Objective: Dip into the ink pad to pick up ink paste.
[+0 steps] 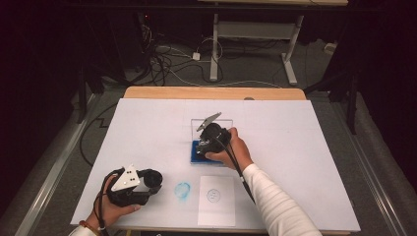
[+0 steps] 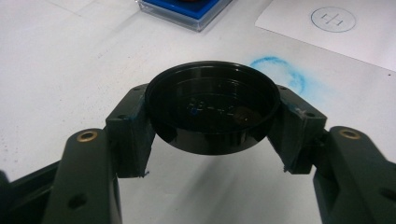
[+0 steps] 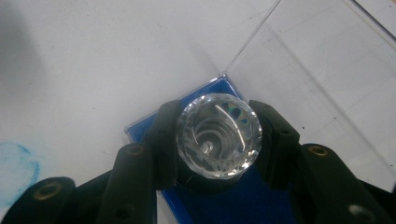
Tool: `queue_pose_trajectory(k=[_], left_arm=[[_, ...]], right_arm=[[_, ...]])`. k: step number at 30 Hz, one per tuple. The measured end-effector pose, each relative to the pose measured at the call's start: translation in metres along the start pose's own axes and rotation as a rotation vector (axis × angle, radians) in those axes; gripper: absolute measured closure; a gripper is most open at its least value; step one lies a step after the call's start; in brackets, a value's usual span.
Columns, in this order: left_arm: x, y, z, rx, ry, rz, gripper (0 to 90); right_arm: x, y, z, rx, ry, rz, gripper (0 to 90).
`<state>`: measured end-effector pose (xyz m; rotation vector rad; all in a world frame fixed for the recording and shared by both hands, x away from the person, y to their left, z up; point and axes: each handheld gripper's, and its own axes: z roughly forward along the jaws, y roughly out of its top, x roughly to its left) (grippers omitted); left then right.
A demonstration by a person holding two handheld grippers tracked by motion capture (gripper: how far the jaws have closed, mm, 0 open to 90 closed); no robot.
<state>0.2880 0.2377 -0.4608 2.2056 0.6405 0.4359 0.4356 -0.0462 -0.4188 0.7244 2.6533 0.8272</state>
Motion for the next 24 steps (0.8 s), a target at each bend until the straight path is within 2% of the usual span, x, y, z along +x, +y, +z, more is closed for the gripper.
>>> queue_pose_trajectory(k=[14,24], left_arm=[[-0.0008,0.0007,0.0008,0.005,-0.002,0.008,36.7],[-0.0005,0.0008,-0.0004,0.002,0.002,0.007,36.7]], right_arm=[[0.0022,0.0006,0.0007,0.004,-0.017,-0.001,56.7],[0.0014,0.0004,0.0007,0.003,-0.009,-0.008,56.7]])
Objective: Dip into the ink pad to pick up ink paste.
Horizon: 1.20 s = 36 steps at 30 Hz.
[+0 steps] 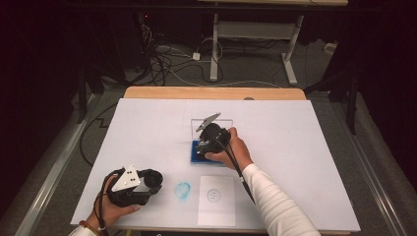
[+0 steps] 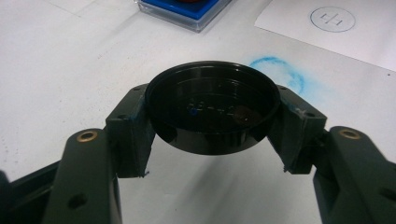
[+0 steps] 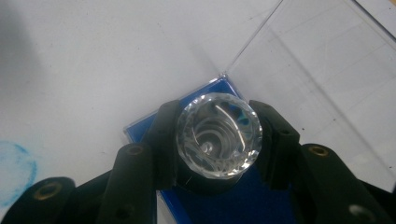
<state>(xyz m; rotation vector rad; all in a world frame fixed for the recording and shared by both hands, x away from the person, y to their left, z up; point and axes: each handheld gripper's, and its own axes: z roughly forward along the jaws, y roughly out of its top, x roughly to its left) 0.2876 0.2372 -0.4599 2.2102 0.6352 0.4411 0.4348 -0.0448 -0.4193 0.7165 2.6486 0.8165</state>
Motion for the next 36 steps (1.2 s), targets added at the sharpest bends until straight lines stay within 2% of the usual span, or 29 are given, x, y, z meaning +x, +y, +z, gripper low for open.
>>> queue_pose_trajectory(k=[17,19,25,31,36], left_arm=[[0.000,0.001,-0.001,-0.010,0.003,-0.003,36.7],[0.001,0.001,-0.002,-0.011,0.005,-0.002,36.7],[0.001,0.000,-0.002,-0.014,0.005,-0.007,36.7],[0.002,-0.001,-0.002,-0.016,0.010,-0.016,36.7],[0.003,-0.002,-0.003,-0.016,0.011,-0.024,36.7]], right_arm=[[0.000,0.001,-0.002,0.008,-0.008,0.002,56.7],[0.000,0.000,-0.005,-0.012,-0.002,0.009,56.8],[0.001,0.002,-0.034,-0.096,-0.016,-0.010,56.7],[0.005,-0.003,-0.066,-0.165,0.007,-0.007,56.7],[0.010,-0.012,-0.084,-0.194,0.009,-0.038,56.7]])
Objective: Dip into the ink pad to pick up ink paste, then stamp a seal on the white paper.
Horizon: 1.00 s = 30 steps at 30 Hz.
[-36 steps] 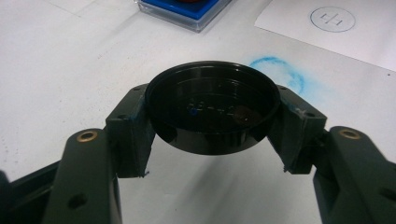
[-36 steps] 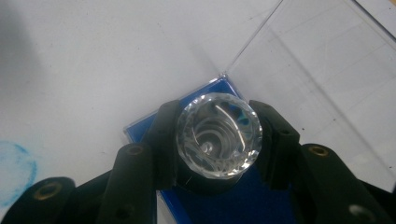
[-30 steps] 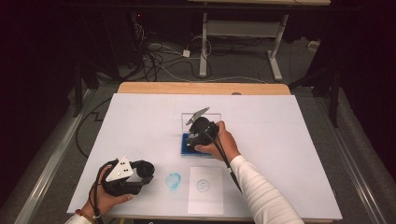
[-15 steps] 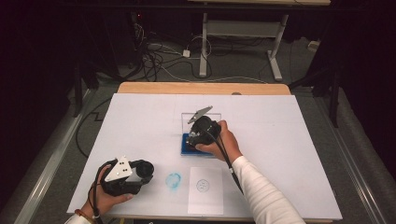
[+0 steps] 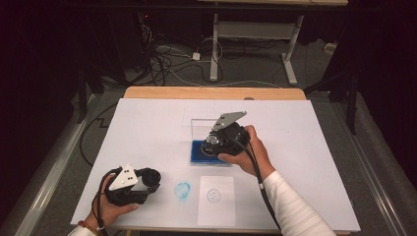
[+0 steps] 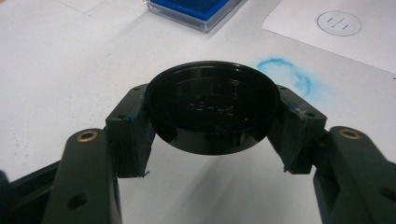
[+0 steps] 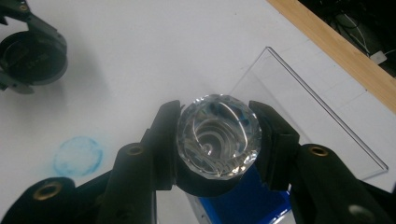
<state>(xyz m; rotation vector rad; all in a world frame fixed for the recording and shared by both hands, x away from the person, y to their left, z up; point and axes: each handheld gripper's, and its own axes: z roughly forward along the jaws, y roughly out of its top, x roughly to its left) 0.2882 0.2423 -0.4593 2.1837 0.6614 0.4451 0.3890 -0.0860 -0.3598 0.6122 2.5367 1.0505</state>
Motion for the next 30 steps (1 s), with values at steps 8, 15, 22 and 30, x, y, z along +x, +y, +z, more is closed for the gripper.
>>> queue_pose_trajectory(k=[8,15,22,30], left_arm=[[-0.001,0.000,0.000,0.001,-0.001,-0.003,36.7],[-0.001,0.000,-0.001,-0.004,-0.004,-0.002,36.7],[-0.003,0.001,-0.002,-0.002,-0.005,0.007,36.7],[-0.003,-0.001,-0.002,0.002,-0.001,0.002,36.7]], right_arm=[[0.013,-0.016,-0.019,-0.001,0.017,-0.034,56.8],[0.019,-0.024,-0.033,-0.003,0.028,-0.046,56.8],[0.033,-0.028,-0.041,-0.002,0.049,-0.084,56.8],[0.043,-0.031,-0.047,0.006,0.067,-0.106,56.7]])
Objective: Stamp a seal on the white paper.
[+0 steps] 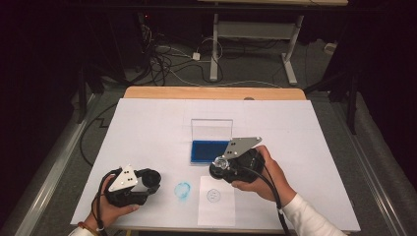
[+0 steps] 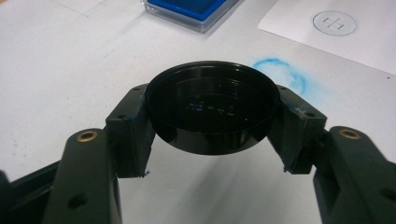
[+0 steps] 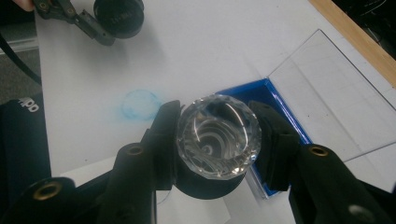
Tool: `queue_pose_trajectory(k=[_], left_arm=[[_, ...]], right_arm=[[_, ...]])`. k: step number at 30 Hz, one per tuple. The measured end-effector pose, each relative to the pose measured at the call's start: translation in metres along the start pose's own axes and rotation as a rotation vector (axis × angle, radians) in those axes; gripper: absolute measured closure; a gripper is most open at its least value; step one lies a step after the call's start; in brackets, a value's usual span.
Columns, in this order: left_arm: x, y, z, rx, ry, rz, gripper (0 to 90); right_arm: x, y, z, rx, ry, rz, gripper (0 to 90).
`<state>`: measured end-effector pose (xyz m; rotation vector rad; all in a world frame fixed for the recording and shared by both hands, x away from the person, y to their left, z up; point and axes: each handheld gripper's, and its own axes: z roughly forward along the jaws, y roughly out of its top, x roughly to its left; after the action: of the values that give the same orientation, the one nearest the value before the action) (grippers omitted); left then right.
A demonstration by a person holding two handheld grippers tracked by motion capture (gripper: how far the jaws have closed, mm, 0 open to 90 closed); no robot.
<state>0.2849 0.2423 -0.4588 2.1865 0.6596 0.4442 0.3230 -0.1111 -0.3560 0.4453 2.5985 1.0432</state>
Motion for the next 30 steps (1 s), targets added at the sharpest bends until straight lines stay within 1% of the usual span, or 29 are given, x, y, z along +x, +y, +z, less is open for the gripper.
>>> queue_pose_trajectory(k=[5,6,10,11,16,23,30], left_arm=[[-0.001,0.001,-0.001,-0.001,0.005,0.004,36.7],[-0.001,0.001,0.000,0.001,0.007,0.005,36.7],[-0.003,0.002,-0.001,0.004,0.006,0.011,36.7],[-0.004,0.001,0.000,0.008,0.006,0.010,36.7],[-0.005,0.002,-0.001,0.001,0.007,0.019,36.7],[-0.004,0.002,0.000,0.006,0.007,0.013,36.7],[-0.004,0.002,0.001,0.009,0.004,0.015,36.7]], right_arm=[[0.005,-0.004,-0.002,0.014,0.015,0.000,56.8],[0.006,-0.005,-0.002,0.017,0.007,-0.002,56.8],[0.010,-0.007,-0.004,0.020,0.013,-0.007,56.7],[0.011,-0.008,-0.004,0.026,0.020,-0.006,56.7],[0.017,-0.009,-0.002,0.049,0.029,-0.017,56.8],[0.023,-0.016,0.007,0.078,0.051,-0.017,56.7],[0.028,-0.023,0.020,0.108,0.070,-0.020,56.8]])
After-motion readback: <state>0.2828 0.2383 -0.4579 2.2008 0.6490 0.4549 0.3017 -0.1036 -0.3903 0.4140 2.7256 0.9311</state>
